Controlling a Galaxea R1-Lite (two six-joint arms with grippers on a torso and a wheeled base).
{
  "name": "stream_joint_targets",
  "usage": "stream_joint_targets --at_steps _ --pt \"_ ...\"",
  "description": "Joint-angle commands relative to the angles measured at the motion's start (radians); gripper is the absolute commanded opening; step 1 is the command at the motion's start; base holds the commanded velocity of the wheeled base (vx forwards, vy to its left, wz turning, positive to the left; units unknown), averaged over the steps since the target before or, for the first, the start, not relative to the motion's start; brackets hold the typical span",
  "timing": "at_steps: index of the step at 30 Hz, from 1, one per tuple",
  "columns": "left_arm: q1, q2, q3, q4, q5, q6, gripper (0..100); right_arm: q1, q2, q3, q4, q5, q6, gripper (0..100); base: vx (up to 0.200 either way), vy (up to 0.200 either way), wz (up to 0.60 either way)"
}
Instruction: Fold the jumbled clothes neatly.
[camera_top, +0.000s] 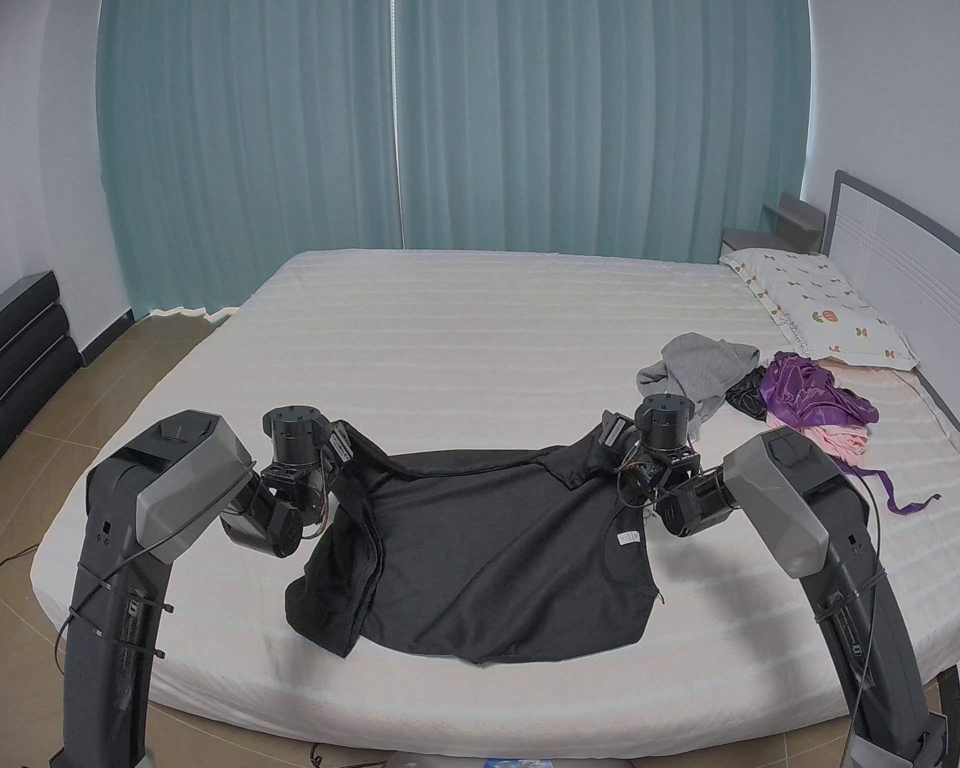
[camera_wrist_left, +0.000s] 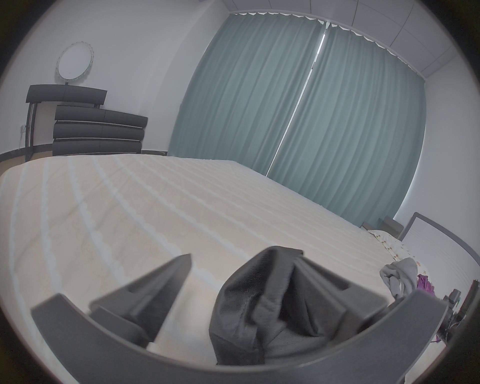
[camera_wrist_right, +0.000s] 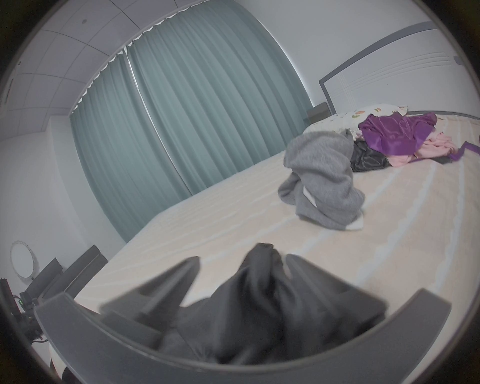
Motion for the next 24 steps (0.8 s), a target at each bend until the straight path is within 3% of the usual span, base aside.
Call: stream_joint_targets --at_steps 1,5,10,14,20,24 --pt "0.01 0.032 -0.001 -0.004 0.003 -0.002 100 -0.004 -0.02 0.078 -0.014 0.004 0.01 100 0.0 0.0 0.0" --pt "0.036 -0.008 0.013 -0.004 0.003 -0.002 100 -0.01 -0.129 0.262 -0.066 0.049 0.058 100 0.0 0.0 0.0" --pt "0.07 -0.109 0.085 0.004 -0.009 -0.005 100 -0.041 -0.297 0.526 -0.178 0.167 0.124 100 0.0 0.0 0.0" --pt "0.087 -0.198 0.178 0.004 -0.069 -0.018 100 -0.058 -0.415 0.695 -0.244 0.202 0.19 100 0.0 0.0 0.0" --pt "0.124 -0.241 0.198 0.014 -0.132 -0.061 100 -0.059 -0.553 0.922 -0.313 0.251 0.289 100 0.0 0.0 0.0" --pt "0.127 -0.291 0.315 0.106 -0.236 -0.061 100 -0.051 -0.598 1.121 -0.436 0.281 0.331 100 0.0 0.0 0.0"
